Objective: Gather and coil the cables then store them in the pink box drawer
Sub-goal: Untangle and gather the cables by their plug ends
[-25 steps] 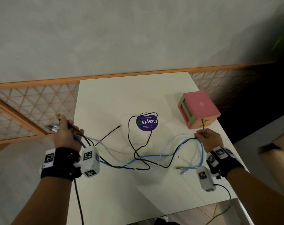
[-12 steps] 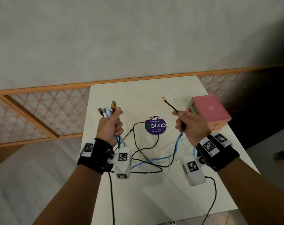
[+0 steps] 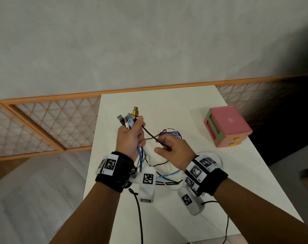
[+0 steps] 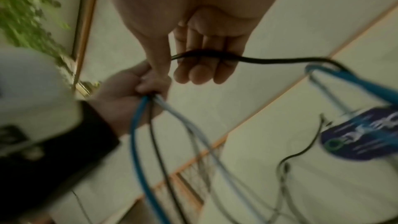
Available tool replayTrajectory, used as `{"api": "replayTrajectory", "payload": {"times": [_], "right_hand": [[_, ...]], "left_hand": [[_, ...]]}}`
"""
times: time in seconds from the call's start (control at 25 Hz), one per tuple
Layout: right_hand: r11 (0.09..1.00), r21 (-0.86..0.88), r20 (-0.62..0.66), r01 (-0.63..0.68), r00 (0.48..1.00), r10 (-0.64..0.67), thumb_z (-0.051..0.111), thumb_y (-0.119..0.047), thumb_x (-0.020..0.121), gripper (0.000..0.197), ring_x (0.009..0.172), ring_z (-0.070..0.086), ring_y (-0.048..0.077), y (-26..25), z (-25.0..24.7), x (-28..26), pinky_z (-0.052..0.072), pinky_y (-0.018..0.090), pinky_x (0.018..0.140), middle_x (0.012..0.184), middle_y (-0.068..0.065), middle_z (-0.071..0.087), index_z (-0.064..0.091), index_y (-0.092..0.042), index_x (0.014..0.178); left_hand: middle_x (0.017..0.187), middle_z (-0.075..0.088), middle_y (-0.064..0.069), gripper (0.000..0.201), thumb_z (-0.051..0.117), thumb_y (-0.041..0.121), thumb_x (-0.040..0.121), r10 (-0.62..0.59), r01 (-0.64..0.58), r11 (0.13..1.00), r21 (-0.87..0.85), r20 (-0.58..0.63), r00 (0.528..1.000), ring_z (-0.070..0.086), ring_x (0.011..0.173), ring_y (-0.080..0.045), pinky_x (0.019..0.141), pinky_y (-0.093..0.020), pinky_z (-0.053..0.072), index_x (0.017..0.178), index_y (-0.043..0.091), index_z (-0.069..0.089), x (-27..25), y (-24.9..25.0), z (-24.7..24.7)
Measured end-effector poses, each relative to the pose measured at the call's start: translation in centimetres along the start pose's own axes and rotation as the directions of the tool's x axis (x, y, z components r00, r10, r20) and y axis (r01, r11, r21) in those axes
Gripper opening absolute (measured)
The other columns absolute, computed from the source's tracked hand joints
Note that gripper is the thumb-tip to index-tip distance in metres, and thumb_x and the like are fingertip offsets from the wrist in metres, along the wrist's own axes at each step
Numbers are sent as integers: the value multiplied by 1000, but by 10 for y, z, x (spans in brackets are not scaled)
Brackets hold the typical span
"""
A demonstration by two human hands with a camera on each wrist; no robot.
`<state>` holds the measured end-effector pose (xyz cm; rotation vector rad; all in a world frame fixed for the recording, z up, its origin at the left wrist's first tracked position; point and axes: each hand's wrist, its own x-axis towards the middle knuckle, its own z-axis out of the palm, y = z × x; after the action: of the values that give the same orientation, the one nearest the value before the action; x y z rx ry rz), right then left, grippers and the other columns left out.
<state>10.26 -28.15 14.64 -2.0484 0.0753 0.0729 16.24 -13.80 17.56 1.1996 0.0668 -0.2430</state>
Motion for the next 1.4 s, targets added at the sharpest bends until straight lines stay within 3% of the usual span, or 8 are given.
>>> {"api": "replayTrajectory", "payload": {"times": [0.24, 0.4, 0.48, 0.64, 0.8, 1.0, 1.2, 1.4], "right_hand": [[947, -316, -9, -64, 998, 65, 61, -4, 80, 53, 124, 45, 13, 83, -31, -3, 28, 16, 102, 131, -3, 51, 47, -16, 131], [964, -82, -406, -252, 892, 199, 64, -7, 79, 32, 99, 51, 18, 111, -22, -18, 45, 30, 85, 107, -1, 48, 53, -12, 109], [924, -127, -282, -361, 906, 315, 63, -24, 84, 21, 83, 52, 18, 114, -5, -20, 40, 24, 68, 91, 2, 53, 55, -14, 99], [938, -78, -134, -337, 936, 325, 57, -41, 84, 49, 94, 53, 19, 103, 21, 11, 36, 24, 78, 109, 5, 57, 50, -12, 123], [864, -367, -117, -345, 939, 325, 53, -27, 90, 26, 96, 60, 30, 83, 28, 41, 40, 27, 71, 106, 14, 66, 60, -9, 107], [592, -806, 148, 6, 970, 192, 33, -7, 93, 29, 100, 59, 33, 65, 26, 18, 41, 36, 73, 111, 18, 61, 45, -4, 120], [973, -228, 200, 46, 980, 0, 49, -13, 91, 22, 82, 60, 21, 67, -6, -23, 45, 25, 75, 94, 10, 68, 63, -16, 108], [953, 249, -212, -172, 951, 226, 47, 11, 81, 43, 55, 59, 9, 115, -72, -59, 53, 21, 60, 55, -4, 63, 59, -22, 57]], "left_hand": [[44, 28, 10, 28, 54, 25, 95, 106, -108, 994, -20, -62, 992, 22, 38, -5, 39, -18, 17, 71, 12, 56, 6, 13, -22], [41, 30, 12, 23, 57, 27, 92, 69, -74, 996, -53, -86, 994, 22, 36, -3, 38, -16, 16, 75, 12, 56, 6, 8, -19], [41, 31, 13, 22, 57, 26, 92, 55, -60, 997, -54, -81, 995, 21, 35, -3, 37, -15, 16, 76, 11, 56, 5, 7, -14], [42, 28, 11, 23, 57, 25, 92, 31, -34, 999, -38, -71, 997, 21, 35, -4, 36, -15, 17, 74, 11, 56, 4, 5, -6], [42, 32, 12, 22, 58, 23, 92, 59, -61, 998, -24, -78, 995, 22, 35, -3, 36, -14, 18, 73, 13, 52, 8, 7, -8], [42, 31, 11, 23, 57, 19, 93, 117, -136, 985, -103, -171, 978, 23, 35, -3, 36, -14, 21, 72, 17, 47, 27, 5, -29], [41, 34, 12, 27, 55, 19, 95, 128, -195, 965, -174, -335, 934, 25, 35, -2, 37, -15, 22, 69, 16, 49, 47, 7, -51], [38, 37, 13, 27, 58, 27, 94, 125, -246, 953, -177, -511, 850, 30, 36, -3, 38, -17, 26, 70, 14, 53, 53, 14, -91]]}}
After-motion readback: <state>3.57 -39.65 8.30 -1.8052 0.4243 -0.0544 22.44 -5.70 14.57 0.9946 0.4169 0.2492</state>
